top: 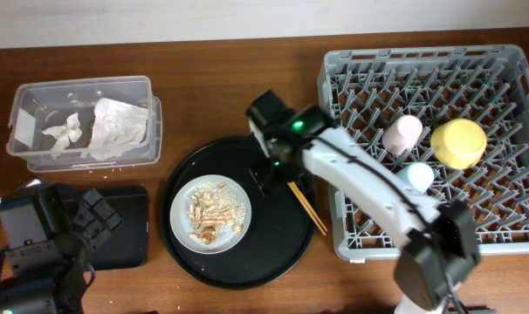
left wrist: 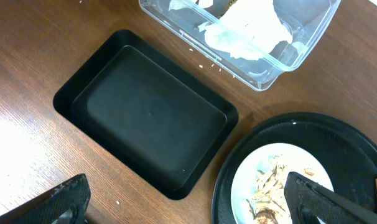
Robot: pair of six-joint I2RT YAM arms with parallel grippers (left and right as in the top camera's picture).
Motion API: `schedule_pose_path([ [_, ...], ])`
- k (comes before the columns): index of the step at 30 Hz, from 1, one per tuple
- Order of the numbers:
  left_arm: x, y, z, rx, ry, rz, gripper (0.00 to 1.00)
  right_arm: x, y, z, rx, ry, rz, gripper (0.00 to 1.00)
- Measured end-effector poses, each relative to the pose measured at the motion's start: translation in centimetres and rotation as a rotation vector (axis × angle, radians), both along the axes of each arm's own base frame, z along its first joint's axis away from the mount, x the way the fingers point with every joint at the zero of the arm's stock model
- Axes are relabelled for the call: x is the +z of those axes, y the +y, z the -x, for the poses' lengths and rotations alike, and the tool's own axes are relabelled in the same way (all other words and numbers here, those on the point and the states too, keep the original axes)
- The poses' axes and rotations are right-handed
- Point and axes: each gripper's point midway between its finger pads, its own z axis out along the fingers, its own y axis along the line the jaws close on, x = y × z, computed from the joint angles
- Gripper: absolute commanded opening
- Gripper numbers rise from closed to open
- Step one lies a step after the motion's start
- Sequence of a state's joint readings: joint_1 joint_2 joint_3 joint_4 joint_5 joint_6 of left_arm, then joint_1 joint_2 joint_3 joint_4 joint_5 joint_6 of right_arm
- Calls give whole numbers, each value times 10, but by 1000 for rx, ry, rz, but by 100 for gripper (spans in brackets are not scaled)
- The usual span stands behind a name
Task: Sort waste into correct bins and load items into the dishwasher rack
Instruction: 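Reach the right gripper to the tray and grasp one chopstick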
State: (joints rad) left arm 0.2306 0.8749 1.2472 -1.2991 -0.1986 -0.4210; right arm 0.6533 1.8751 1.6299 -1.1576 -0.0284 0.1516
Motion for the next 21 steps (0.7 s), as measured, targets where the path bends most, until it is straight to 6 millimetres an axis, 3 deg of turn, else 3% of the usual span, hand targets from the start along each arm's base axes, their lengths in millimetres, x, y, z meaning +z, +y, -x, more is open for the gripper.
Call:
schedule_pose_path([
  [4, 0, 0, 0, 0, 0, 0, 99, -39, -9, -9, -67, 10, 143, 58],
  [10, 0, 0, 0, 0, 0, 0, 99, -76, -15, -8, -123, 67, 218, 45],
  [15, 0, 0, 0, 0, 0, 0, 99, -90, -16, -6, -124, 98, 239, 39],
  [21, 0, 0, 0, 0, 0, 0, 99, -98, -12, -9, -125, 94, 231, 40],
])
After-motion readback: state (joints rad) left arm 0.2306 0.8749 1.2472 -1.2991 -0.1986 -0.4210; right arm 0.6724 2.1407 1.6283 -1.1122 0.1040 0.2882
